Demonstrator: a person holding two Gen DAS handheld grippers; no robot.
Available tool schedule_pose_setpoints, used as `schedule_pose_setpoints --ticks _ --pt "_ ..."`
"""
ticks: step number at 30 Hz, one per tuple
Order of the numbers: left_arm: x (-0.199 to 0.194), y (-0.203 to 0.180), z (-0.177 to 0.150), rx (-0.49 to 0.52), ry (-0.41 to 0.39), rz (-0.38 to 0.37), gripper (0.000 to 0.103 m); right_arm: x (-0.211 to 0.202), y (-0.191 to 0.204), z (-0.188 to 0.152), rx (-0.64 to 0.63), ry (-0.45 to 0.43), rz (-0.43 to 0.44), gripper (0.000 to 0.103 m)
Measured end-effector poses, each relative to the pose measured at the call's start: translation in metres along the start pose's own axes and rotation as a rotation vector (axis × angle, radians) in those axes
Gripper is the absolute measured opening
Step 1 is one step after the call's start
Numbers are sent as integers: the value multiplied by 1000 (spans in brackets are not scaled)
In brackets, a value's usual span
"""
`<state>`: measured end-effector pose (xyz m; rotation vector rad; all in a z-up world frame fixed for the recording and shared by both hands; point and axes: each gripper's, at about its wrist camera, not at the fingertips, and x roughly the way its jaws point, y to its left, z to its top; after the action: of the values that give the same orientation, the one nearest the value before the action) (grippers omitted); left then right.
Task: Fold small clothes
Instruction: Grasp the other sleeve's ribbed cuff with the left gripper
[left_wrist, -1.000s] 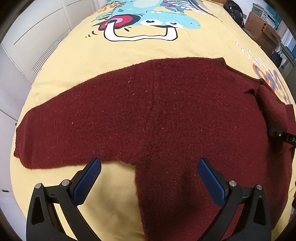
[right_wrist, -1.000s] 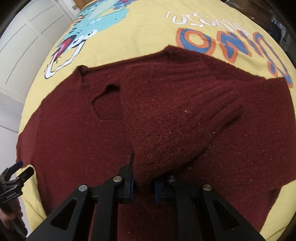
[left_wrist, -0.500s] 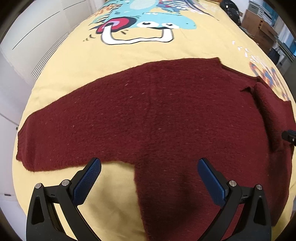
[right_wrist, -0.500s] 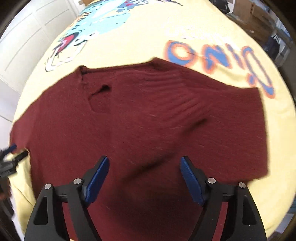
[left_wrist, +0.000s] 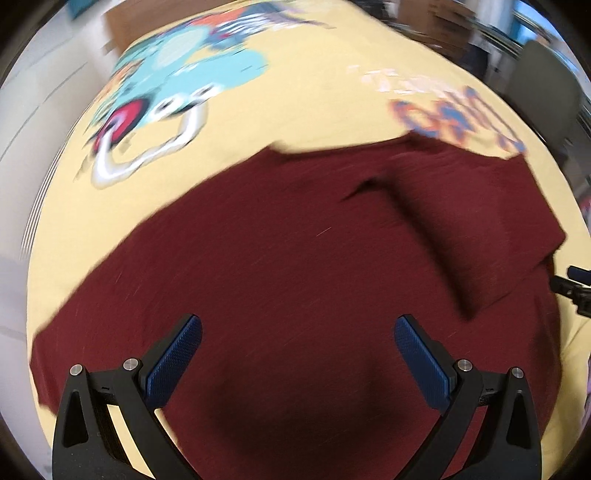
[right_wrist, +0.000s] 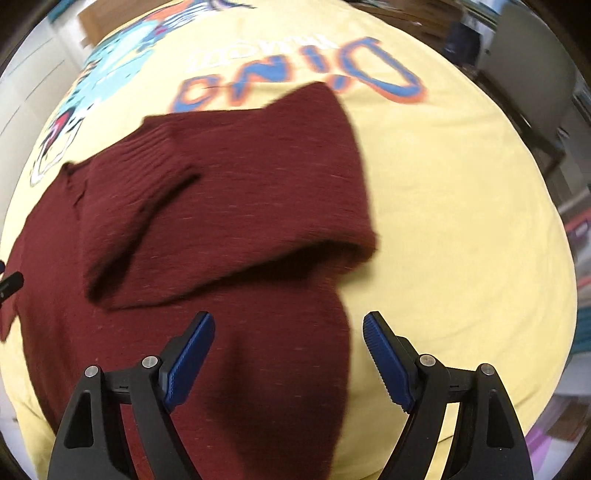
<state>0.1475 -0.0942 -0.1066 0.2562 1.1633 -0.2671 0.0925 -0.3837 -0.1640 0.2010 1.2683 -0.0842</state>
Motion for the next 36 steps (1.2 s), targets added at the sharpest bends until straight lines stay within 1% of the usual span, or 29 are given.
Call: schedule_pose_setpoints --ticks 5,8,11,15,16,17,19,21,22,23,24,26,27,29,30,32,36 --pt "8 -62 37 125 -33 -60 102 2 -20 -3 45 -8 25 83" --pt "21 -95 54 199 -27 -61 102 5 -28 -3 65 -7 40 83" --pt "45 -125 72 264 10 -58 102 8 -37 -4 88 -6 52 83" --pt "77 -153 81 296 64 -81 102 10 -46 -8 114 -2 64 83" --pt "85 -158 81 302 83 -78 99 11 -48 -9 117 1 65 83" --pt "95 -162 81 307 111 -66 90 11 -52 -12 119 2 66 83" --pt "112 -167 80 314 148 -37 78 12 -55 -14 124 8 66 83" --pt "119 -166 79 305 154 -18 77 13 -61 -17 129 14 67 83" --pt "121 -165 80 299 153 -25 73 14 -62 -19 132 17 66 83" --pt "122 -163 82 291 150 -36 62 15 -62 -20 135 19 66 83" --pt "121 -159 84 285 146 -42 53 15 -63 -21 137 21 67 83" --pt "119 -150 89 265 135 -28 14 16 -63 -22 137 23 67 83" --pt "118 -144 91 255 132 -21 14 16 -62 -22 136 23 67 83" --pt "116 -129 98 211 135 -69 13 15 -61 -23 133 21 67 83" --pt "114 -121 101 193 132 -74 13 14 -60 -22 130 19 66 83" --pt "106 -105 106 154 103 -78 13 13 -57 -21 126 16 65 83" --pt "88 -69 114 69 52 -117 13 15 -46 -14 121 11 64 83"
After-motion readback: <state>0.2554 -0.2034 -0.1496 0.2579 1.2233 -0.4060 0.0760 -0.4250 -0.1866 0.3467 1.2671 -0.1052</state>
